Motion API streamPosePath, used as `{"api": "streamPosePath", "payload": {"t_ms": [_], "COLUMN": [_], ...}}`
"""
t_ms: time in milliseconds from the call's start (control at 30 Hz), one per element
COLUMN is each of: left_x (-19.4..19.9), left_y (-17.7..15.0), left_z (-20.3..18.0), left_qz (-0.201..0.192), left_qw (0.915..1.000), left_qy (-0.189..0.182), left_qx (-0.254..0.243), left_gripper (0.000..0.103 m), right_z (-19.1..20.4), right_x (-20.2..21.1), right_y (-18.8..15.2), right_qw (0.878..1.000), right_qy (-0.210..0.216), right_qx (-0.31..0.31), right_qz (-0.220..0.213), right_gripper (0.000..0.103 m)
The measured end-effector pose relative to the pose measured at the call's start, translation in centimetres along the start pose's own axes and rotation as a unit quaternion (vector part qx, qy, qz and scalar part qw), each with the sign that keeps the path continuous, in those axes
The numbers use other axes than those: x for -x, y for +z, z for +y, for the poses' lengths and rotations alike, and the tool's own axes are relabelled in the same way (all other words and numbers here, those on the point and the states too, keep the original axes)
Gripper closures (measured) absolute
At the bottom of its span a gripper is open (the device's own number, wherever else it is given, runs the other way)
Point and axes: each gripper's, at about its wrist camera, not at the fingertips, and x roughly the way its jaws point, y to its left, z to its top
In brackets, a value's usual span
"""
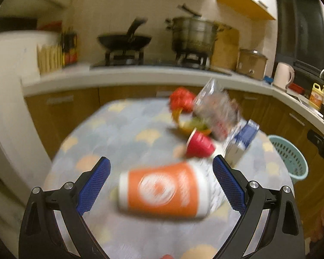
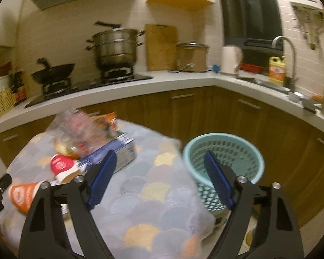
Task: Collect trash
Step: 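Grasp the orange paper cup with the left gripper while the right gripper grasps the white heart-print napkin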
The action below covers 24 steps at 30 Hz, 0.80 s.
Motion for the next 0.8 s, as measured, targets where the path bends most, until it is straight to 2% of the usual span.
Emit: {"api": "streamPosePath", "payload": {"t_ms": [133, 200, 333, 433, 600, 800], "left_x": [-1.3, -2.1, -2.8, -2.9, -2.9, -0.8], "left_y": [-1.2, -1.5, -1.7, -2.1, -3.2, -2.9], "left_z": [1.5, 1.9, 1.2, -0.3, -2.9, -3.2], "left_qz": [0.036, 0.062, 0.083, 0.083, 0.076, 0.056], "left_qw": [0.9991, 0.9981, 0.9965, 0.9965, 0.9952, 0.9973], "left_qy": [0.022, 0.003, -0.009, -0.008, 0.034, 0.002], "left_qx": [-0.007, -0.005, 0.010, -0.001, -0.052, -0.048], "left_gripper": [0.012, 0.012, 0.012, 0.010, 0.010, 0.011], "right_z": [1.8, 2.7, 4.4, 5.0, 4.9, 4.9], "right_x": [-0.3, -0.3, -0.5, -0.5, -1.0, -1.5], "right_y": [-0.6, -1.0, -1.6, -1.8, -2.1, -2.4], "right_qw": [1.000, 0.999, 0.998, 0.997, 0.996, 0.995], "right_qy": [0.019, 0.036, 0.046, 0.053, 0.058, 0.067], "right_qx": [0.019, 0.023, 0.044, 0.052, 0.051, 0.054], "right_qz": [0.010, 0.018, 0.026, 0.031, 0.043, 0.053], "right_gripper": [0.033, 0.033, 0.033, 0.033, 0.033, 0.034]}}
